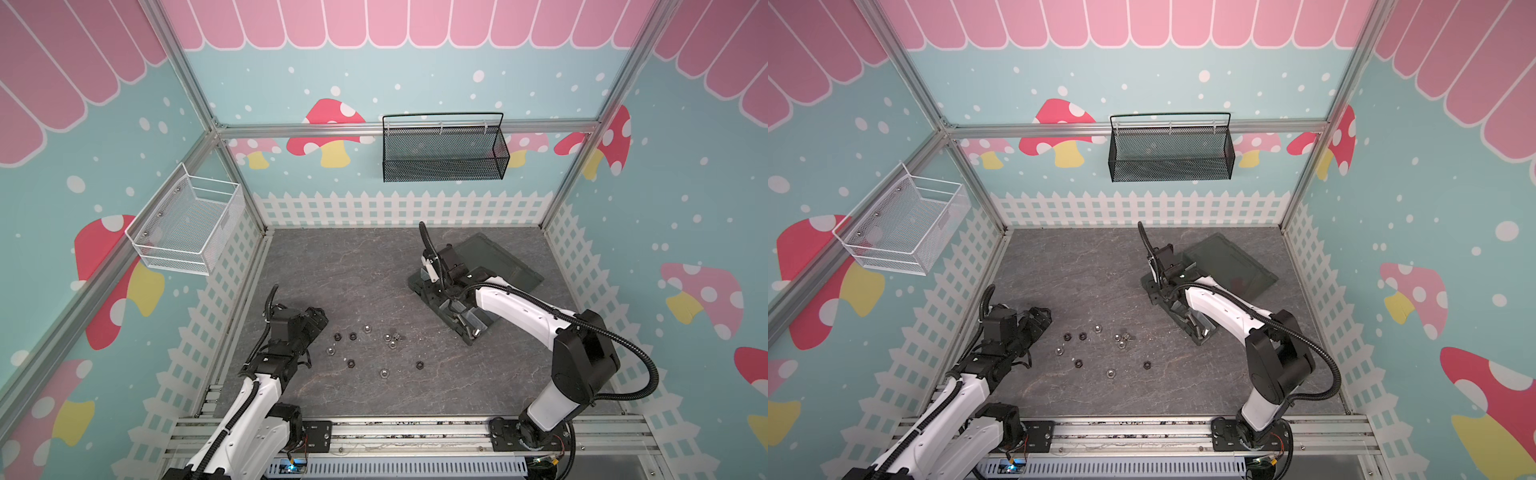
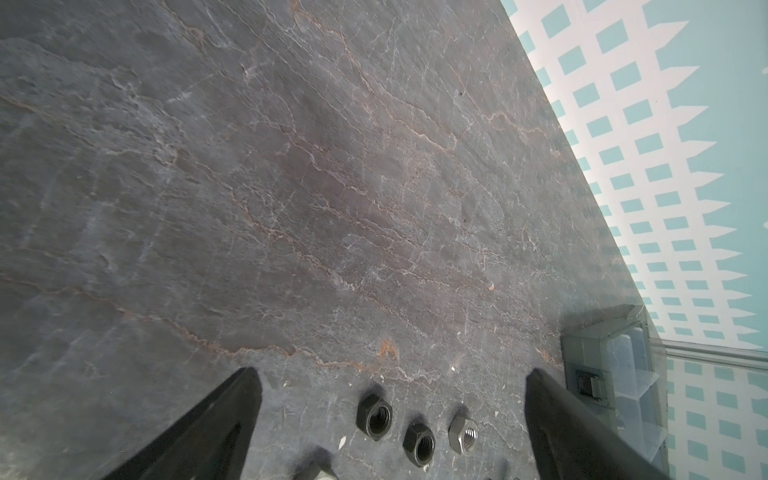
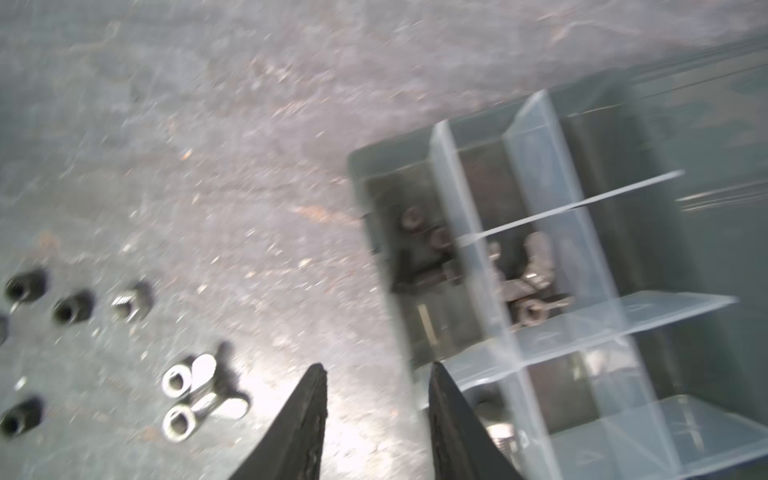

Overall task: Sort the screws and nuts into containers
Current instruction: 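Move the right gripper back down to the last wing nut, then close the right gripper on the silver wing nut and lift it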

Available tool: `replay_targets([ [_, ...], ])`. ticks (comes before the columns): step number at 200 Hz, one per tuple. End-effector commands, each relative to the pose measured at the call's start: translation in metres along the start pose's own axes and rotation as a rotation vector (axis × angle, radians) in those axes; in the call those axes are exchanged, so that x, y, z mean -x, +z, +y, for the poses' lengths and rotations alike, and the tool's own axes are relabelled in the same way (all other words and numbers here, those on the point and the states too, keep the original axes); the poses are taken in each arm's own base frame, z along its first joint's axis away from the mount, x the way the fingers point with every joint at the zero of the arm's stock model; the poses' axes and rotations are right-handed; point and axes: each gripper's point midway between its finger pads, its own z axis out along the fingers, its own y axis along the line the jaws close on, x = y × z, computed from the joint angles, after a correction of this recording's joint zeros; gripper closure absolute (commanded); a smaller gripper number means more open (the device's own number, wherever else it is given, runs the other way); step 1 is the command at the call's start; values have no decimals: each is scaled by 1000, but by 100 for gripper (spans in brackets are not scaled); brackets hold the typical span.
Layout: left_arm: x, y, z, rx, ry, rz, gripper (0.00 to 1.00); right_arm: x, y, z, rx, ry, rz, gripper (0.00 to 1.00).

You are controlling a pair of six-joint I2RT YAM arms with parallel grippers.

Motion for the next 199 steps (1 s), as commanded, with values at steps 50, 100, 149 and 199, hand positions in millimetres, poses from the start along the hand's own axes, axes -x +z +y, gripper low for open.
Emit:
replay_targets([
  [50, 2, 2, 2, 10, -22, -7, 0, -67, 20, 85, 162, -86, 197, 58],
  [100, 1, 3, 2, 6, -25, -3, 0, -100, 40, 104, 180, -129, 294, 58],
  [149, -1, 4, 2, 5, -20, 6, 0, -103, 53, 104, 161, -148, 319, 57],
  [199, -1, 4, 3, 10, -20, 4, 0, -107, 70, 98, 111, -169, 343, 59],
])
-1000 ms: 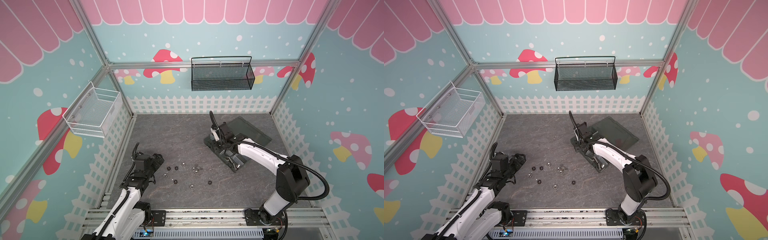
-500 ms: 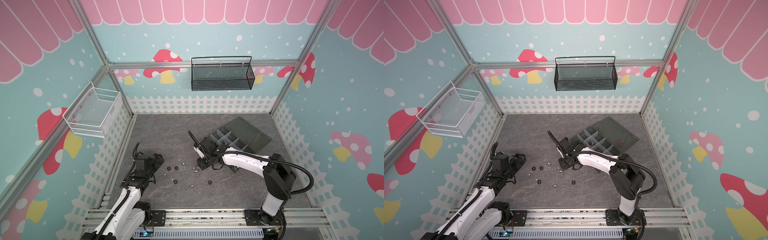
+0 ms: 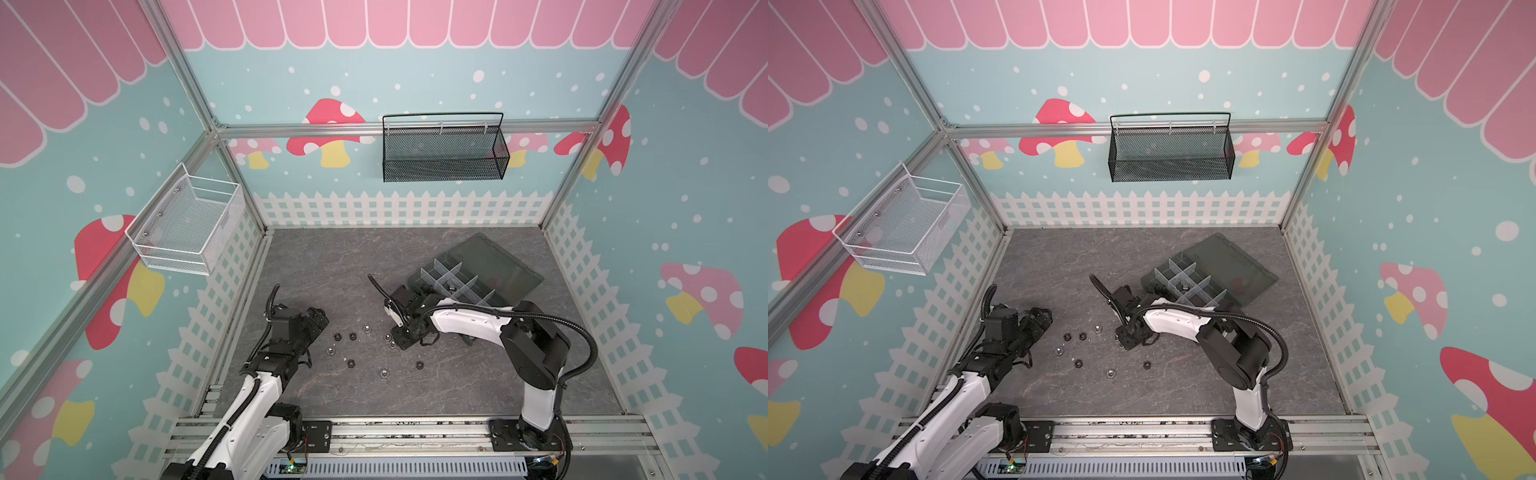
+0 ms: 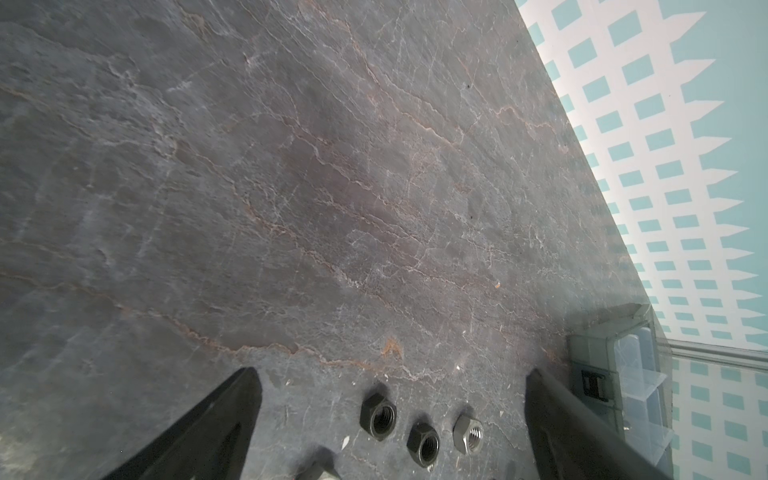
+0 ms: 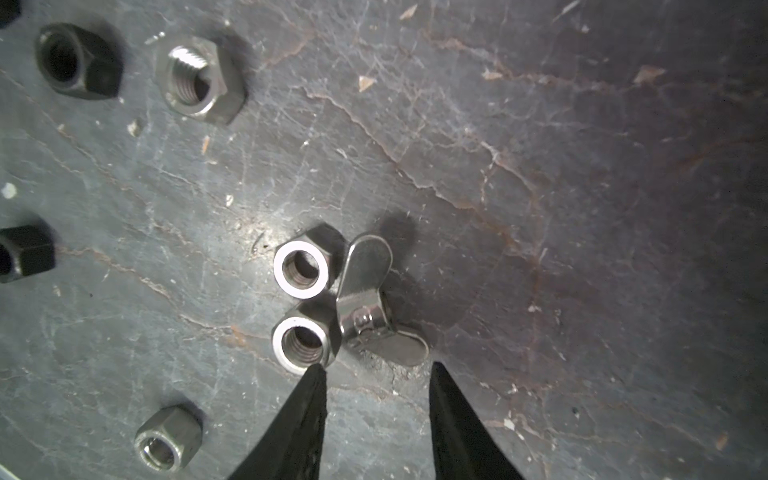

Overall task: Sort the screws and nuts into containers
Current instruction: 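Close the right gripper on the silver wing nut and lift it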

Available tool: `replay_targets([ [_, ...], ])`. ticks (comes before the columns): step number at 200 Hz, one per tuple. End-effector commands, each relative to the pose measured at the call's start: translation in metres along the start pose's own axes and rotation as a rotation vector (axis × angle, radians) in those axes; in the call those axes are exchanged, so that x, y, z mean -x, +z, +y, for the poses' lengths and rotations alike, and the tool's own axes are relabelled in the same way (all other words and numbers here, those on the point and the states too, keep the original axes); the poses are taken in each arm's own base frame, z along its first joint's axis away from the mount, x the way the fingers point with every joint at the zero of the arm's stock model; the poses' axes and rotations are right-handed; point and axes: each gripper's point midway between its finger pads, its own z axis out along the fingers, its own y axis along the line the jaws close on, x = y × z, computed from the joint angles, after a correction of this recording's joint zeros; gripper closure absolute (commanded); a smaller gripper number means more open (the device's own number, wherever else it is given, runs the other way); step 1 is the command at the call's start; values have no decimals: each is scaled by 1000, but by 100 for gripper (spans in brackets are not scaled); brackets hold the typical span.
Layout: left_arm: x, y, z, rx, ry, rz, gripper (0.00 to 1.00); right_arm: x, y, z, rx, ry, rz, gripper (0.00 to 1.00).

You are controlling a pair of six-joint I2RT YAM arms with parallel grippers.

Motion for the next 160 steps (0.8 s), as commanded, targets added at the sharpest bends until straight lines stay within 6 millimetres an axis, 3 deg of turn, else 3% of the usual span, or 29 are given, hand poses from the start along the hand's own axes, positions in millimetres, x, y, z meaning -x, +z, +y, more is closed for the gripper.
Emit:
replay_targets([
  [1, 2, 1, 1, 1, -16, -9, 0, 2, 7, -4, -39, -15, 16, 59],
  [108, 1, 1, 1, 0, -15, -7, 0, 13, 17, -12, -75, -27, 15, 64],
  [160, 0, 2, 2, 4, -14, -5, 0, 6, 18, -14, -74, -20, 28, 75],
])
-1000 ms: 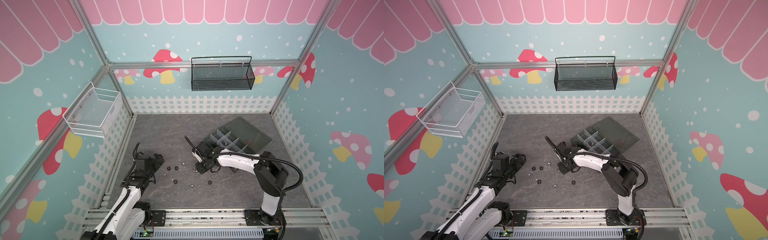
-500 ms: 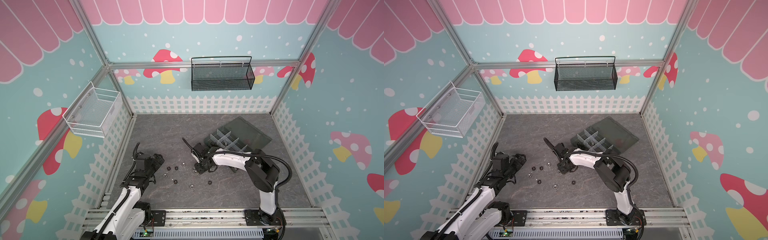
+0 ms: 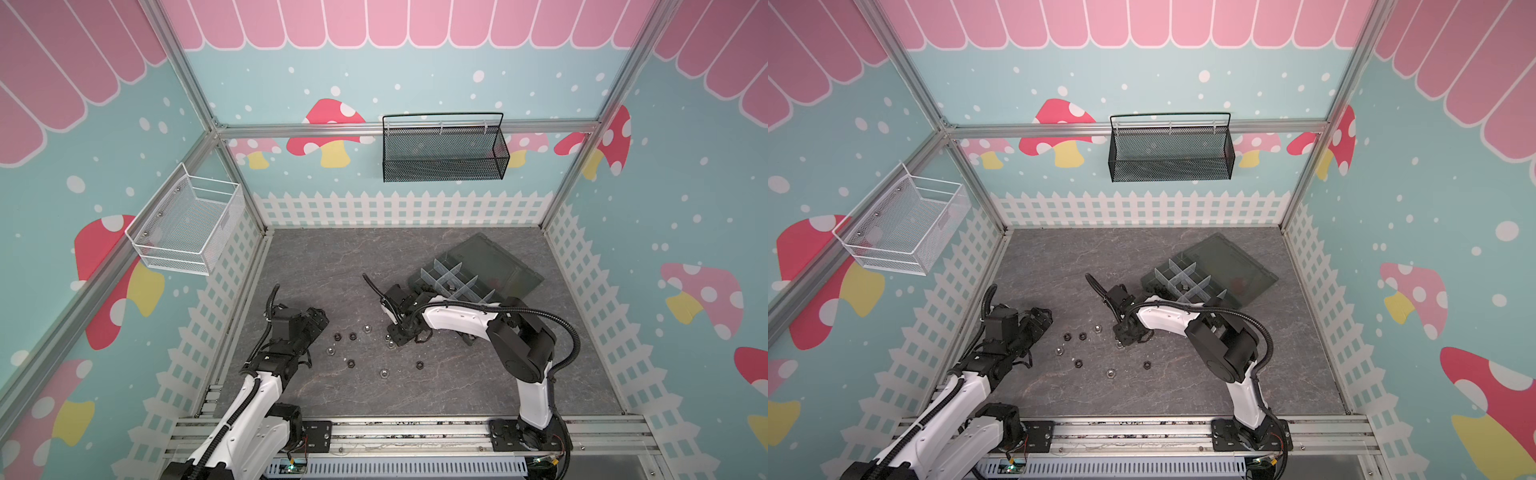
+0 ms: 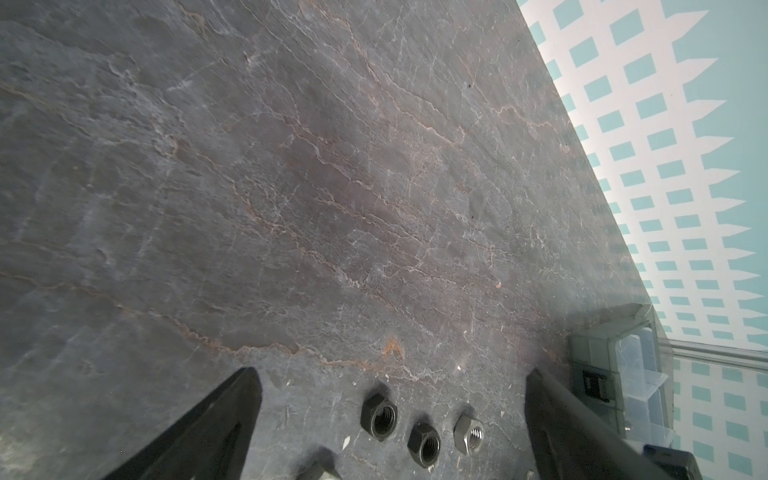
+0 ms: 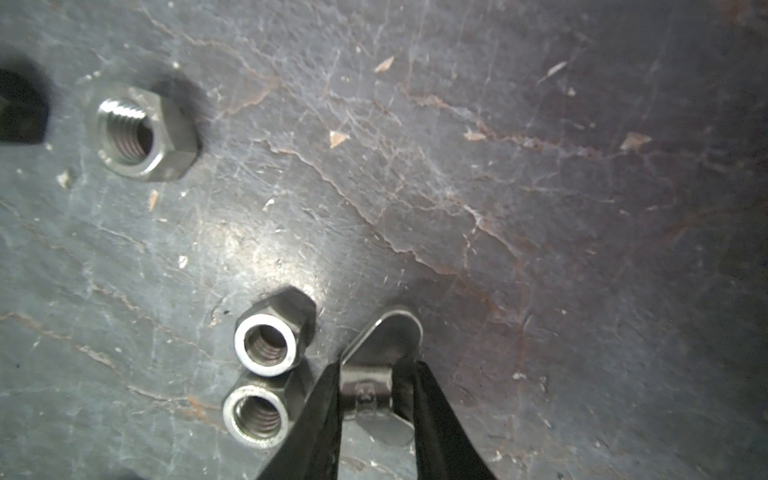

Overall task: Sort the screws and nuts into containers
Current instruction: 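Close the right gripper on the silver wing nut and lift it, then carry the wing nut over the wing nut compartment of the box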

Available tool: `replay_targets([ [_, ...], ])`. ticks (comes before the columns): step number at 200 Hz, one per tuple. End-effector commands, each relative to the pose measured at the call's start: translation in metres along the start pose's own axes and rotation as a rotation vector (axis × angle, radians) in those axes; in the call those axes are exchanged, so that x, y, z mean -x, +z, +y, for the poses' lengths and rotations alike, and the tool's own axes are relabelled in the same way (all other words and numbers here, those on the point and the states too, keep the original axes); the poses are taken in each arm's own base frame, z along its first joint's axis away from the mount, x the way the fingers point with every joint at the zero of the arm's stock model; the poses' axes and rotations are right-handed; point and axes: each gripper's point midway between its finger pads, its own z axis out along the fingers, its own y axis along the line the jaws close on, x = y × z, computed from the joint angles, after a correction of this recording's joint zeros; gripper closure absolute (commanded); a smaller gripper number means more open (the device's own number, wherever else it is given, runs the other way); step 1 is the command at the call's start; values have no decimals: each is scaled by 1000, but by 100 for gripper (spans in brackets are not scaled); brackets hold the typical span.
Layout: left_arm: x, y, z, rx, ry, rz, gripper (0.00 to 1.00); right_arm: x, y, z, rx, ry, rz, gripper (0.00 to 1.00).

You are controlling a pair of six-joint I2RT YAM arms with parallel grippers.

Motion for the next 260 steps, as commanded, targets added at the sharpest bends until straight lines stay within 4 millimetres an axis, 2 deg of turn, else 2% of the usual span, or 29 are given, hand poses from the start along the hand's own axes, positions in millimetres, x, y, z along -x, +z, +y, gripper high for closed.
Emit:
replay_targets([
  [1, 1, 1, 2, 0, -15, -7, 0, -8, 5, -5, -15, 3, 35, 75],
  [49, 0, 3, 0, -5, -16, 0, 0, -4, 1, -2, 1, 5, 20, 83],
  [76, 0, 2, -1, -11, -16, 0, 0, -1, -5, -2, 5, 9, 3, 90],
  [120, 0, 1, 0, -10, -14, -2, 0, 10, -26, -4, -4, 24, -56, 96],
  [133, 1, 1, -1, -9, -13, -4, 0, 12, -26, -8, -15, 35, -62, 97],
  [137, 1, 1, -1, -9, -13, -5, 0, 18, -38, -8, -11, 39, -94, 98],
  [155, 1, 1, -1, -11, -13, -5, 0, 24, -50, -15, -21, 59, -127, 99],
  [200, 2, 1, -1, -8, -11, -5, 0, 40, -83, -56, -71, 149, -217, 99],
  [260, 0, 3, -3, -14, -14, 5, 0, 48, -116, -146, -148, 310, -312, 100],
])
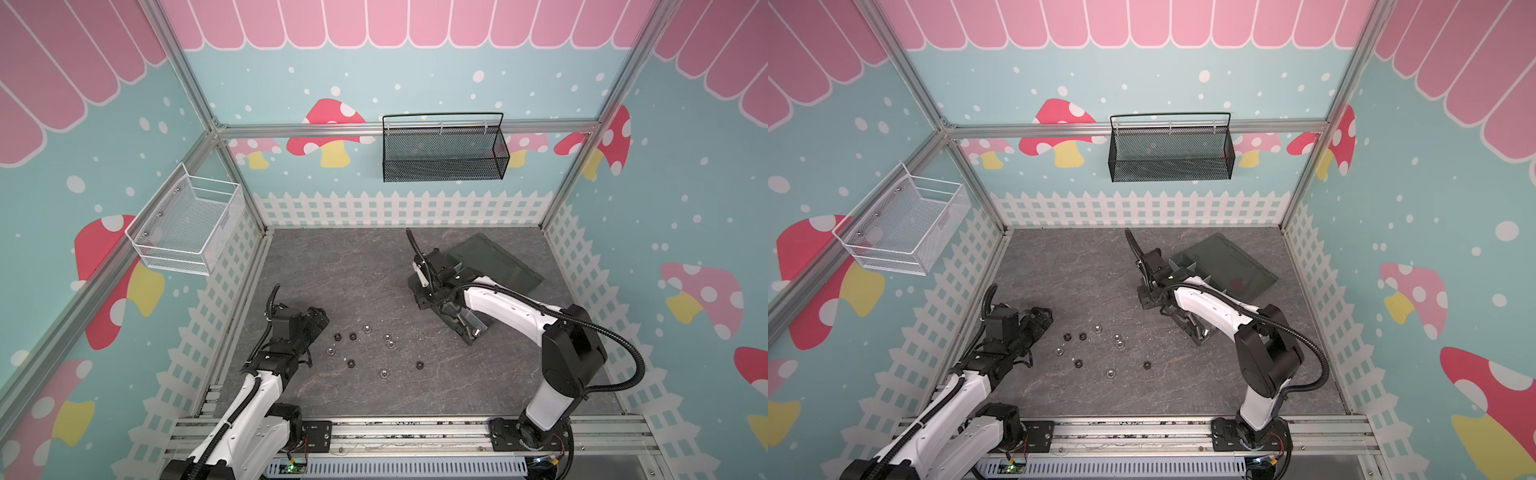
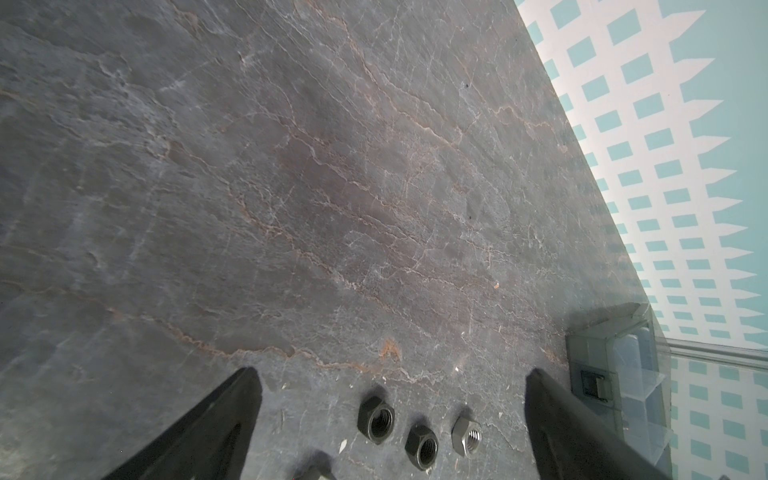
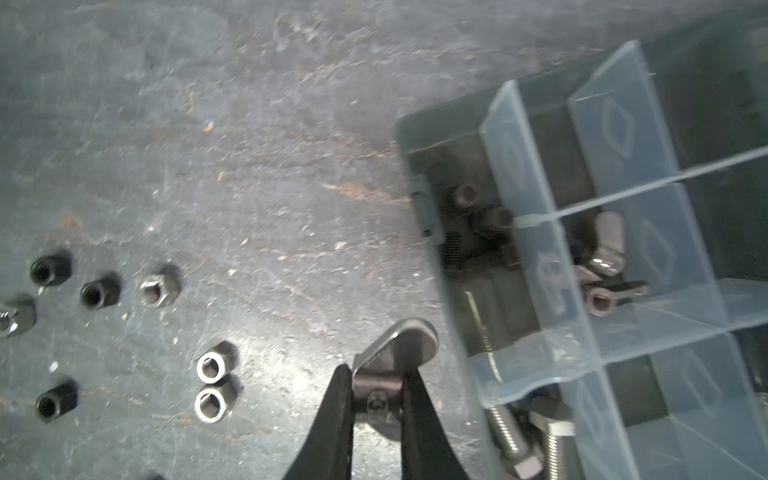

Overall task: Sort the screws and nuts into containers
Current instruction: 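Carry the wing nut over the wing nut compartment of the box, then open the right gripper to drop the wing nut into the compartment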

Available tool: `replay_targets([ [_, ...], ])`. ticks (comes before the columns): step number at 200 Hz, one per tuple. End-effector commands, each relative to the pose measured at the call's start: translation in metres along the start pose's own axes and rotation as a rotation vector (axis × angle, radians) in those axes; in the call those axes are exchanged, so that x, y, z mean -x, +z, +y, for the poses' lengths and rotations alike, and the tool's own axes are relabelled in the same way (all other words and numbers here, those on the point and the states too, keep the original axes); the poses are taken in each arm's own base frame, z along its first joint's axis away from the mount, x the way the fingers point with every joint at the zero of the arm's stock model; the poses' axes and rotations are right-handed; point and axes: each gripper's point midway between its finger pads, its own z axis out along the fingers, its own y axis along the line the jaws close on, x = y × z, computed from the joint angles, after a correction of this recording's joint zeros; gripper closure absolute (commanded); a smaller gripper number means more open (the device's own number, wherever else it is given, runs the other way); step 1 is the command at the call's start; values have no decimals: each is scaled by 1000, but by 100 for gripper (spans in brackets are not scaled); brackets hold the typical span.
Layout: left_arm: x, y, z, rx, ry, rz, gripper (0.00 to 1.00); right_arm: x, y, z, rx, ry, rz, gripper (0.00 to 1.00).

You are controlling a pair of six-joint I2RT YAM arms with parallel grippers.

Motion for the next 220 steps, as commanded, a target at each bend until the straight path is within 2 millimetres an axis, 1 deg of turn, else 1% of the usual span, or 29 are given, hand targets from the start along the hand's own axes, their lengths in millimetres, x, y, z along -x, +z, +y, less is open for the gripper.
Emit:
replay_targets([
  [1, 0, 1, -1, -8, -13, 2, 0, 10, -7, -32, -46, 40, -35, 100],
  [20, 0, 2, -2, -10, -15, 2, 0, 17, -6, -55, -70, 74, -49, 100],
  [49, 0, 3, -2, -13, -17, 5, 0, 20, 3, -79, -82, 107, -44, 100],
  [88, -3, 5, -1, -9, -21, 16, 0, 23, 24, -98, -75, 137, -23, 100],
  [127, -6, 9, 0, 1, -26, 39, 0, 26, 42, -108, -66, 139, 3, 98],
  [156, -5, 10, -2, 2, -27, 44, 0, 24, 50, -110, -69, 131, 21, 90],
  [171, -4, 10, -3, 2, -29, 45, 0, 25, 50, -110, -69, 127, 22, 81],
  [190, -4, 11, -8, -8, -21, 53, 0, 23, 49, -112, -81, 125, 26, 73],
  [220, -3, 12, -9, -5, -22, 54, 0, 25, 41, -113, -89, 118, 21, 65],
])
